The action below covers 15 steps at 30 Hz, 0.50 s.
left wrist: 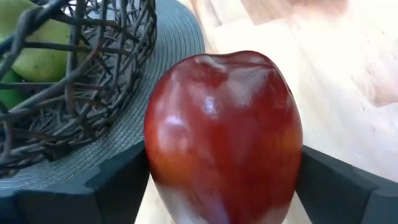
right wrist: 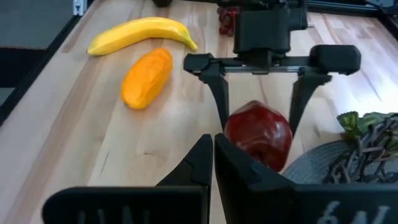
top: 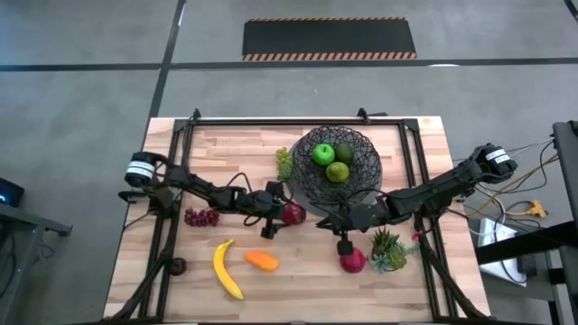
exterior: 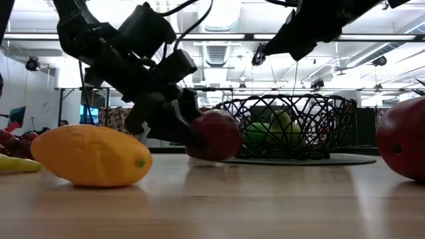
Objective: Build produce basket
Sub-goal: Put the red apple into the wire basket
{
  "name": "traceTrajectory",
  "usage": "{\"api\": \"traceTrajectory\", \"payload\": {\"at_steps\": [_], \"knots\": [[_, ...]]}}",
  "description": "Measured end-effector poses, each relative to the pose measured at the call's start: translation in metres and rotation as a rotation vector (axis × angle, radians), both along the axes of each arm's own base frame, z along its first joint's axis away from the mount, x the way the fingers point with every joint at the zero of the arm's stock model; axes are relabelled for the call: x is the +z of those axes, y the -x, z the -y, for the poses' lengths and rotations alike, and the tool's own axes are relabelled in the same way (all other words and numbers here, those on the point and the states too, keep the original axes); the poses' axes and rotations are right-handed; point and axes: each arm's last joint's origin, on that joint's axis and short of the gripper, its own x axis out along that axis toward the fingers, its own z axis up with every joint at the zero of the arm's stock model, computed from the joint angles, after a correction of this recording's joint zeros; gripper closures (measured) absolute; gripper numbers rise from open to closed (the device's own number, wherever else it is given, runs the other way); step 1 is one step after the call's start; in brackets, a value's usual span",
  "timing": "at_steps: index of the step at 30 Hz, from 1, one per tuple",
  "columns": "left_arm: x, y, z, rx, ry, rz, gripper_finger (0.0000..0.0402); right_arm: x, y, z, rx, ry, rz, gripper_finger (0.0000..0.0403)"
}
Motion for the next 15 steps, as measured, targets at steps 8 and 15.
{"api": "traceTrajectory", "payload": {"at_steps": [8,15], "knots": [[0.02,0.003,0.001,0.014,0.024,0.069,0.0104,0.0,0.0,0.001,-0.016,0.018,0.016,0.0394],[0.045,0.01,0.013,-0.025,0.045,0.214,0.0106,0.01,-0.005,-0.001,0.043,0.088,0.186,0.0394]]}}
